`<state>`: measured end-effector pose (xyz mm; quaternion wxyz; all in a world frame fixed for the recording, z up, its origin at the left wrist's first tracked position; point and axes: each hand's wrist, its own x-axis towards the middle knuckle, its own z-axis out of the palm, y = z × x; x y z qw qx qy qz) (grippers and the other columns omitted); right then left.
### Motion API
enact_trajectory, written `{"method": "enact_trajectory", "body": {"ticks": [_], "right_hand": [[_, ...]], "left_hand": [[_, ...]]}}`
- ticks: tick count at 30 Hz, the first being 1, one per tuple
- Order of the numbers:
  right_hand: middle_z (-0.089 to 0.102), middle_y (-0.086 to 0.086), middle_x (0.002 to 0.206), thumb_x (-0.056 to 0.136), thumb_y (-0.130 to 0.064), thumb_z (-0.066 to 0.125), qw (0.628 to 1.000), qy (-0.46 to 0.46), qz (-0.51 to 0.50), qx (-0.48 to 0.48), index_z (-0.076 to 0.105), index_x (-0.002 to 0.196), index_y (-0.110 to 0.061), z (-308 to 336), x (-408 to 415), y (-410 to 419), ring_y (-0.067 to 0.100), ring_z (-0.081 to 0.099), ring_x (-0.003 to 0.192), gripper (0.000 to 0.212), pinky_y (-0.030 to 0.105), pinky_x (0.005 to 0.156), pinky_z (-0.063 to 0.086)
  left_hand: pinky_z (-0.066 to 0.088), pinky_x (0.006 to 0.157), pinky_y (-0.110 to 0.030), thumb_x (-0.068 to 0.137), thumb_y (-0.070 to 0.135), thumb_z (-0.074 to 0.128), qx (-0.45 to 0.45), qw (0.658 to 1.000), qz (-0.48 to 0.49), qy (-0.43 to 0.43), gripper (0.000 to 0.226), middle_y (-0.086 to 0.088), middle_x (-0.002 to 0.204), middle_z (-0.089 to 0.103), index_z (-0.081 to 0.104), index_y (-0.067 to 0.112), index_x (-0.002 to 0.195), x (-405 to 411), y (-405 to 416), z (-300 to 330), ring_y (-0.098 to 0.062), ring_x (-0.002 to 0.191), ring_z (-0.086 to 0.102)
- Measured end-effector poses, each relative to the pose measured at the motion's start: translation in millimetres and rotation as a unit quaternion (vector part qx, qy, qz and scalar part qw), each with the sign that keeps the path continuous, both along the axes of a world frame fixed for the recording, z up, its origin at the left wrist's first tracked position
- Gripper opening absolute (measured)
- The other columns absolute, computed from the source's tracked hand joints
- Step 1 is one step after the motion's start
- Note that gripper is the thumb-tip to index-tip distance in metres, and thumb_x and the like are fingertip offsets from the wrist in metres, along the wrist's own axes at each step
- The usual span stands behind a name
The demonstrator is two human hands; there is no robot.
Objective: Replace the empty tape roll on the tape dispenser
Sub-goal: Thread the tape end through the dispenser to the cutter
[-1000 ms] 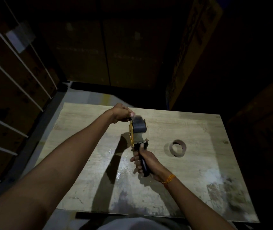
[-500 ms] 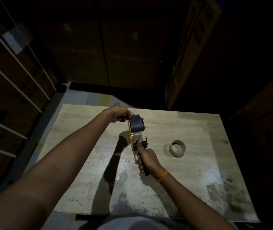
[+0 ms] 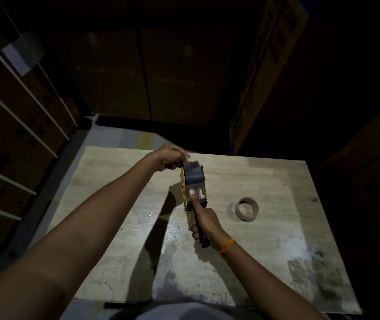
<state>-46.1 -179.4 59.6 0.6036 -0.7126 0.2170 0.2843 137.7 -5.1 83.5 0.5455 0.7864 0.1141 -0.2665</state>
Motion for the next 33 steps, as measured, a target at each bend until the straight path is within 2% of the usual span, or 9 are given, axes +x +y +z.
{"method": "enact_trajectory", "body": {"ticks": [5,8,10,14,16,21,24,28,33], "right_hand": [[0.052,0.009,0.051,0.073,-0.084,0.065,0.998,-0.051,-0.022,-0.016,0.053,0.061,-0.014,-4.5,-3.8,-0.4,0.021,0.047,0.039,0.073,0.026,0.041,0.043],[0.051,0.008,0.049,0.078,-0.079,0.066,0.996,-0.087,-0.027,-0.004,0.055,0.062,-0.013,-2.9,-1.4,-1.9,0.021,0.047,0.039,0.069,0.027,0.041,0.043],[0.050,0.008,0.050,0.078,-0.078,0.066,0.995,-0.094,-0.031,-0.002,0.056,0.065,-0.012,-1.3,0.7,-3.5,0.020,0.047,0.038,0.068,0.026,0.041,0.043],[0.050,0.004,0.048,0.079,-0.077,0.066,0.994,-0.105,-0.033,-0.003,0.056,0.062,-0.016,-2.1,1.1,-5.9,0.019,0.046,0.039,0.064,0.026,0.042,0.043],[0.050,0.004,0.049,0.078,-0.078,0.066,0.994,-0.106,-0.033,-0.005,0.056,0.062,-0.017,-1.7,3.0,-5.5,0.019,0.046,0.039,0.064,0.026,0.043,0.043],[0.048,0.008,0.048,0.079,-0.076,0.067,0.992,-0.118,-0.041,-0.015,0.052,0.058,-0.019,2.6,5.4,-5.0,0.022,0.046,0.042,0.064,0.026,0.041,0.041],[0.049,0.006,0.047,0.081,-0.074,0.067,0.991,-0.129,-0.037,-0.014,0.054,0.060,-0.016,4.5,3.3,-6.2,0.022,0.046,0.042,0.063,0.026,0.041,0.041],[0.053,0.004,0.048,0.082,-0.073,0.065,0.990,-0.130,-0.040,-0.025,0.058,0.064,-0.015,4.6,4.3,-8.6,0.021,0.049,0.044,0.062,0.026,0.042,0.043],[0.054,0.004,0.048,0.080,-0.073,0.066,0.987,-0.150,-0.038,-0.033,0.061,0.068,-0.013,-1.4,-0.3,-11.9,0.021,0.051,0.043,0.061,0.029,0.043,0.045]], "left_hand": [[0.046,0.060,-0.023,0.093,0.009,0.072,-0.075,0.997,-0.005,0.023,0.019,-0.017,0.110,0.071,0.075,0.004,0.111,-1.6,2.4,7.1,-0.016,0.079,0.061],[0.056,0.088,-0.036,0.094,0.014,0.072,-0.120,0.993,-0.011,-0.002,0.017,-0.015,0.117,0.073,0.076,0.010,0.110,-3.5,1.6,19.2,-0.030,0.106,0.067],[0.056,0.098,-0.044,0.098,0.017,0.068,-0.103,0.992,-0.003,-0.074,0.021,-0.011,0.113,0.073,0.072,0.009,0.117,-9.0,-3.8,34.1,-0.027,0.109,0.070],[0.051,0.080,-0.016,0.100,0.030,0.065,0.041,0.942,0.029,-0.332,0.019,0.006,0.108,0.068,0.072,0.019,0.114,-30.6,-11.0,60.4,-0.001,0.097,0.064],[0.052,0.075,-0.010,0.095,0.037,0.071,0.055,0.920,-0.013,-0.388,0.018,0.009,0.104,0.067,0.075,0.023,0.105,-41.1,-9.6,70.5,0.000,0.094,0.064],[0.051,0.063,-0.020,0.084,0.046,0.081,0.121,0.884,-0.196,-0.407,0.019,0.012,0.091,0.068,0.083,0.030,0.095,-52.0,-9.2,75.8,-0.004,0.081,0.062],[0.051,0.063,-0.025,0.089,0.044,0.077,0.100,0.879,-0.195,-0.424,0.016,0.009,0.088,0.069,0.082,0.028,0.087,-53.2,-5.3,70.9,-0.006,0.078,0.061],[0.044,0.066,-0.018,0.095,0.044,0.070,0.153,0.840,-0.220,-0.472,0.027,0.006,0.091,0.065,0.083,0.022,0.086,-49.9,1.8,65.0,-0.005,0.083,0.057],[0.047,0.067,-0.021,0.090,0.046,0.076,0.136,0.863,-0.214,-0.436,0.021,0.010,0.096,0.064,0.082,0.026,0.088,-52.1,3.0,63.5,-0.005,0.086,0.059]]}}
